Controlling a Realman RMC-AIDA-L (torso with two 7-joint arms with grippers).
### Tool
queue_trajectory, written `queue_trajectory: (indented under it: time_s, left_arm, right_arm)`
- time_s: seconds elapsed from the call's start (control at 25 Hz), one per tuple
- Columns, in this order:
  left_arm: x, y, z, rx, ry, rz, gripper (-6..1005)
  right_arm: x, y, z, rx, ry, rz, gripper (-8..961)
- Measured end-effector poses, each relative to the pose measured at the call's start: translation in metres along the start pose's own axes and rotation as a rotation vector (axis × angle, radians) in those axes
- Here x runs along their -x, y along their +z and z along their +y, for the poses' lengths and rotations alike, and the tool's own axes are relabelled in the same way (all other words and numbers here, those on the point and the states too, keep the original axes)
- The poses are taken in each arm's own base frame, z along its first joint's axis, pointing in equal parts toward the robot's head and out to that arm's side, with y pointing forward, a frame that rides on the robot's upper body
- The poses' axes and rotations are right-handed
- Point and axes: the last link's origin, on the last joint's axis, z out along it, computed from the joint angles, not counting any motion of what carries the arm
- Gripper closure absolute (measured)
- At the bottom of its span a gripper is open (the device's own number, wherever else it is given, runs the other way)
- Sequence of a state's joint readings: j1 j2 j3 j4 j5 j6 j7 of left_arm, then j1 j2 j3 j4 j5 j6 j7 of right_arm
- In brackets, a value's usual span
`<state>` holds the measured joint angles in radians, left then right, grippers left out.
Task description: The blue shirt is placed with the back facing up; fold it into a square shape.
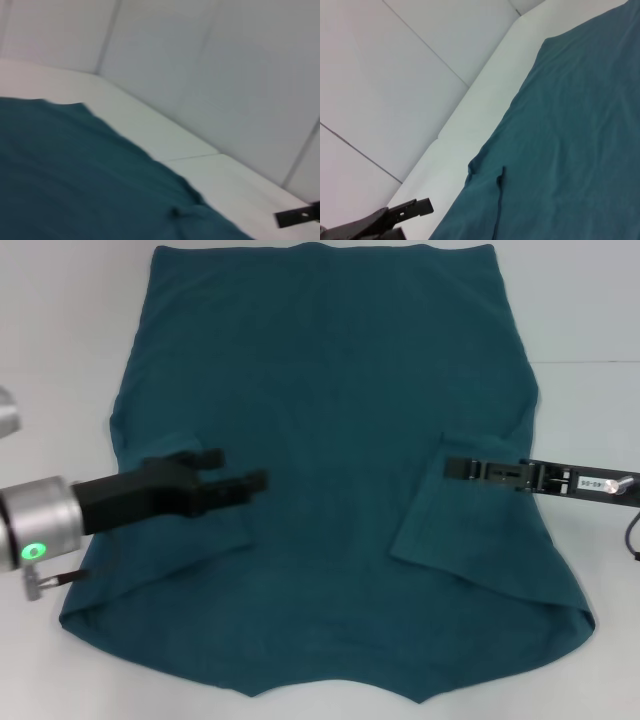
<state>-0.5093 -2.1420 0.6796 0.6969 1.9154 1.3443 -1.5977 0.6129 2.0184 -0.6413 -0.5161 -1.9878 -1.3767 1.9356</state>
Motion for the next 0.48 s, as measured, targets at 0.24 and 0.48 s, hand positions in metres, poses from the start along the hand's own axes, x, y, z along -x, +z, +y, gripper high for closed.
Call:
queue_trajectory:
  time_s: [0.24, 0.48]
  left_arm:
    - [0.013, -0.034, -0.018, -0.121, -0.083, -0.03, 66]
    - [0.03, -0.072, -0.026, -0.192, -0.148, -0.049, 67]
  right_arm:
    - [0.0, 0.009, 0.005, 0.013, -0.039, 0.001, 44]
    - [0.003, 0.009, 0.005, 0.014, -0.025, -0.011, 47]
